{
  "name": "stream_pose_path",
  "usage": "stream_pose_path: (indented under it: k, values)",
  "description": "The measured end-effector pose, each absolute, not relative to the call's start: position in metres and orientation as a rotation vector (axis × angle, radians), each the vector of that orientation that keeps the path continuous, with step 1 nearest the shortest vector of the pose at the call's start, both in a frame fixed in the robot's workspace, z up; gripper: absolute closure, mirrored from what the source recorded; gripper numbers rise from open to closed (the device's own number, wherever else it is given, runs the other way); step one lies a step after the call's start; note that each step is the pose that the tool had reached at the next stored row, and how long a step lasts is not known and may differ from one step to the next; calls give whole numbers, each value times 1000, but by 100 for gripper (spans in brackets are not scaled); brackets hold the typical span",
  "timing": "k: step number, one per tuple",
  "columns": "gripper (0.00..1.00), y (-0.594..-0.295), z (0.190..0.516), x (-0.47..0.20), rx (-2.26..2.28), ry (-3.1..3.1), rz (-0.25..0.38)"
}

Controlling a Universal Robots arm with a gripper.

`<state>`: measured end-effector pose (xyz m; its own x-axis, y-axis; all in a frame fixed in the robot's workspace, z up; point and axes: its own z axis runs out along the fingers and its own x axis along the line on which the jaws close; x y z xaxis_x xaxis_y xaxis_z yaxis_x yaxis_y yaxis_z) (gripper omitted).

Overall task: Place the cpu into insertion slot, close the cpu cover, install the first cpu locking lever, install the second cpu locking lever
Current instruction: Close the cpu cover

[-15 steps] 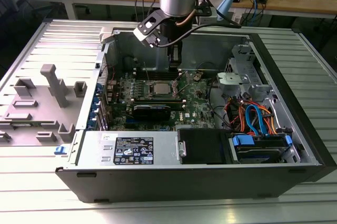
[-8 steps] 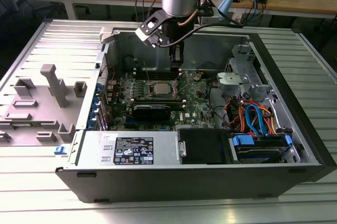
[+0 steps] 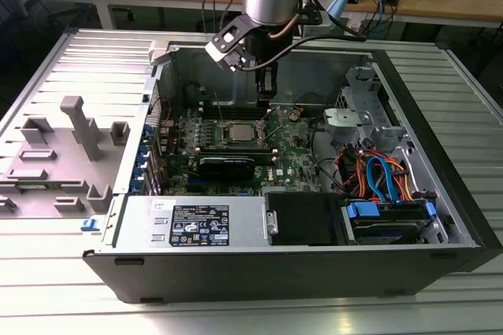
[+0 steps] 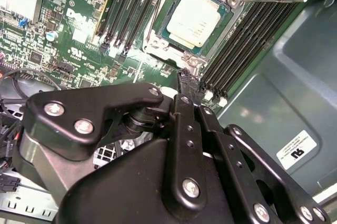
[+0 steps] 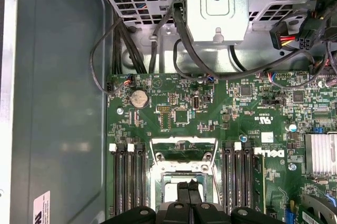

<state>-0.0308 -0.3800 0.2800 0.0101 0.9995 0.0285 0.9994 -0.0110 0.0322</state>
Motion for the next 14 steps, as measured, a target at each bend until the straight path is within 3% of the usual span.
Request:
stream_pose_path:
  k: [14]
  values:
    - [89, -380, 280, -27, 2231, 2207, 67]
